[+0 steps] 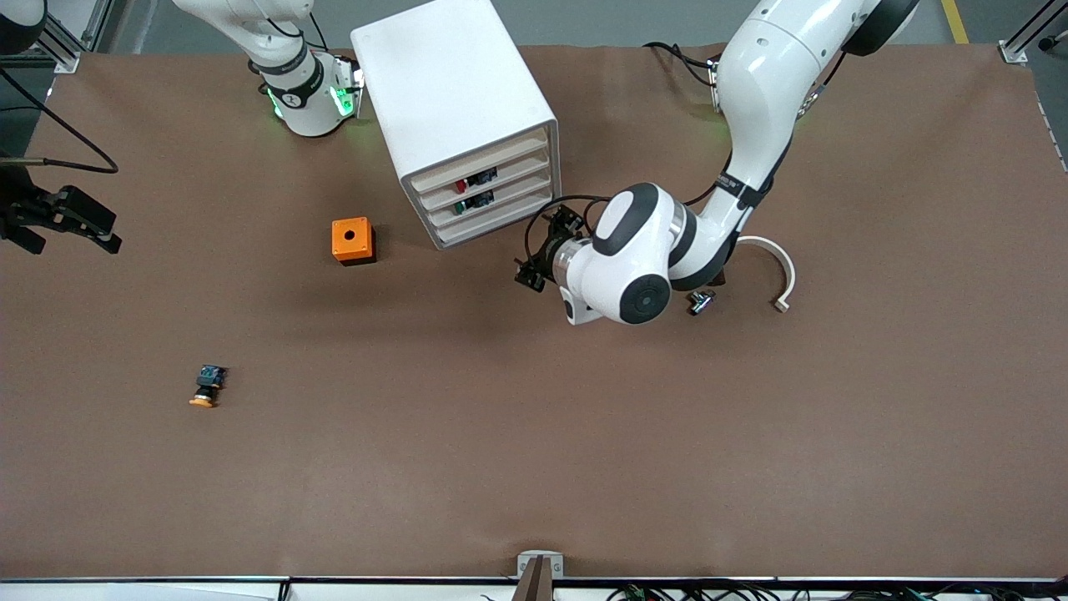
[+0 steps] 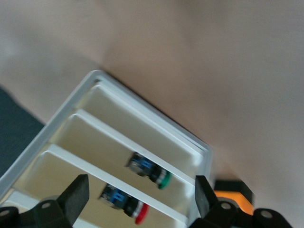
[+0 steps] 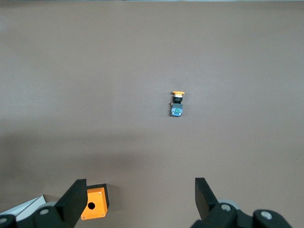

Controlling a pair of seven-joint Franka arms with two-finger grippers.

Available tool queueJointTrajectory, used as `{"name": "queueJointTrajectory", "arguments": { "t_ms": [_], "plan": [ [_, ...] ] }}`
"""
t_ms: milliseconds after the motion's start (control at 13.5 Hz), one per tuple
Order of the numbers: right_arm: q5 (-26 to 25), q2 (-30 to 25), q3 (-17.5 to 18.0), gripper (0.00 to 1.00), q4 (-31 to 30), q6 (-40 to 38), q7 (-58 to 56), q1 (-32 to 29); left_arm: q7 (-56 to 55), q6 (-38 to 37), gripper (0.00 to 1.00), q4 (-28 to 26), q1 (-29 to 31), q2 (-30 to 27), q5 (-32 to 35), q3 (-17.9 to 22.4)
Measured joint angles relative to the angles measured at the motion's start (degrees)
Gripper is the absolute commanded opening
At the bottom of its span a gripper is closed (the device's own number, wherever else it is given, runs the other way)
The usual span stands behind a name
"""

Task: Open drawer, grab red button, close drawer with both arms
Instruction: 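Grasp the drawer handle with the left gripper and pull it open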

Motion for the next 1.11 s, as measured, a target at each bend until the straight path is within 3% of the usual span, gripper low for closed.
{"name": "queueJointTrajectory", "arguments": {
  "t_ms": [296,815,1111],
  "plan": [
    [0.0,0.0,0.0,1.00,0.0,0.0,0.0,0.0,-6.7,-5.5,0.93,0.0,-0.1,4.2,-0.2,0.0],
    [0.0,0.0,0.0,1.00,0.0,0.0,0.0,0.0,-21.2,-16.4,0.90,0.1,0.2,10.0,-11.9,0.3],
    [0.0,0.0,0.0,1.00,0.0,0.0,0.0,0.0,-26.7,-19.5,0.76,0.2,0.2,12.0,-16.7,0.4]
  ]
}}
